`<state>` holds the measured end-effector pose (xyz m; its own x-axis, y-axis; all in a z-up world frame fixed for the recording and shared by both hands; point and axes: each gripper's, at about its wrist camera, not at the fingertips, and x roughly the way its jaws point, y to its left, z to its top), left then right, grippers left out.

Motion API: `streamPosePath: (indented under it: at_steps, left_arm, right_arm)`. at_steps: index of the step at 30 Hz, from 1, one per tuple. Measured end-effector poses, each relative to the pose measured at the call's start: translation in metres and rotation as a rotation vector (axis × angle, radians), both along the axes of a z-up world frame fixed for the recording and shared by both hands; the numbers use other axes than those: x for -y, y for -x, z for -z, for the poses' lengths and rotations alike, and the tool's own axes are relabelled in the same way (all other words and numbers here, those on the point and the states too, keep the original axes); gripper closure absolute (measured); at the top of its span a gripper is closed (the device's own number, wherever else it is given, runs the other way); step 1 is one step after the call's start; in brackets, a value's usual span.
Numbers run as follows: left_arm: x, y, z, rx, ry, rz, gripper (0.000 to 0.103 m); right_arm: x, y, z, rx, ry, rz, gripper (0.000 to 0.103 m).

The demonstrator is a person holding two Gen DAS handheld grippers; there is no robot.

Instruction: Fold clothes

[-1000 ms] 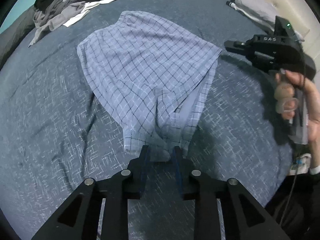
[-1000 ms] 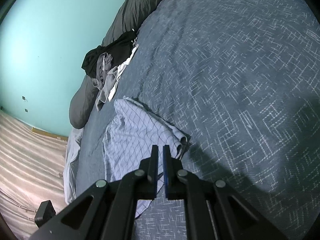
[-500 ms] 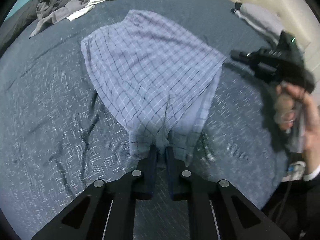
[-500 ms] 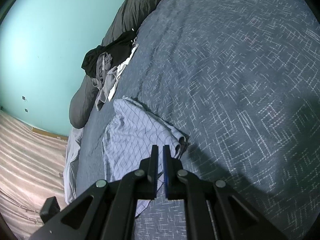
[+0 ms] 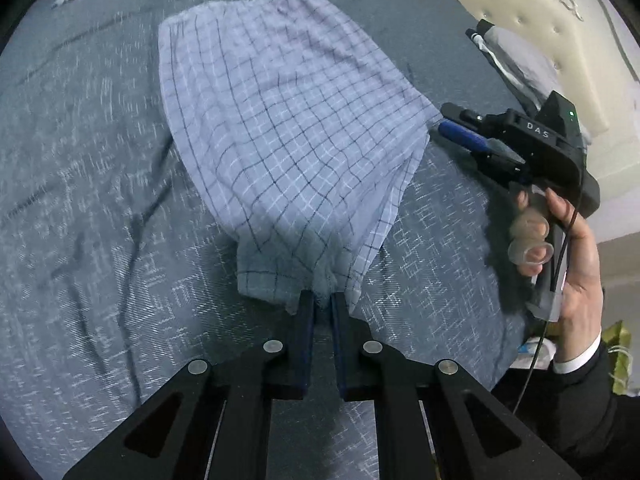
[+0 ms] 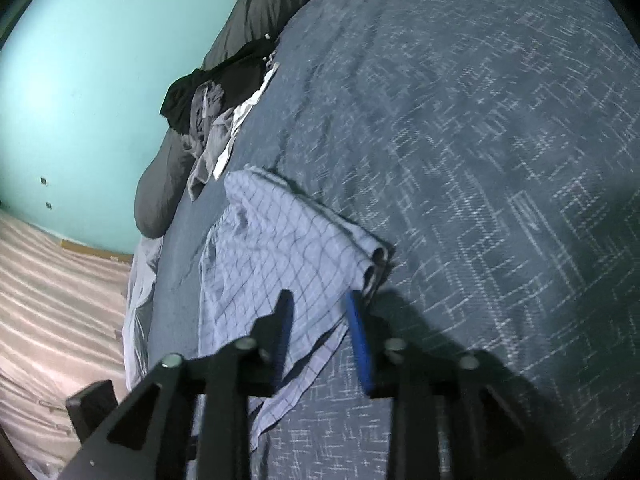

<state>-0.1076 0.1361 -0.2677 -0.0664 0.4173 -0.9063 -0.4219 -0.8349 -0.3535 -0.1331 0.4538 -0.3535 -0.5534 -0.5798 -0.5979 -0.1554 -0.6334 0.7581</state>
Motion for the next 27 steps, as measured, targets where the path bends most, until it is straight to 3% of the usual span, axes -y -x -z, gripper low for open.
streamPosePath:
  at_steps: [8, 12, 16, 27]
  left_arm:
    - [0.002, 0.001, -0.004, 0.006, -0.003, -0.004, 0.091]
    - [0.014, 0.003, -0.017, -0.019, -0.030, -0.023, 0.081]
    - [0.019, 0.007, -0.017, -0.039, -0.024, -0.041, 0.079]
    - [0.004, 0.007, 0.018, -0.012, 0.033, -0.012, 0.079]
  right_arm:
    - [-0.018, 0.002, 0.003, -0.004, 0.013, 0.083, 0.073]
    - [-0.021, 0.003, 0.005, -0.005, 0.025, 0.104, 0.073]
    - [-0.020, 0.004, 0.004, -0.014, 0.013, 0.105, 0.073]
    - [-0.011, 0.010, 0.005, -0.034, -0.007, 0.072, 0.084]
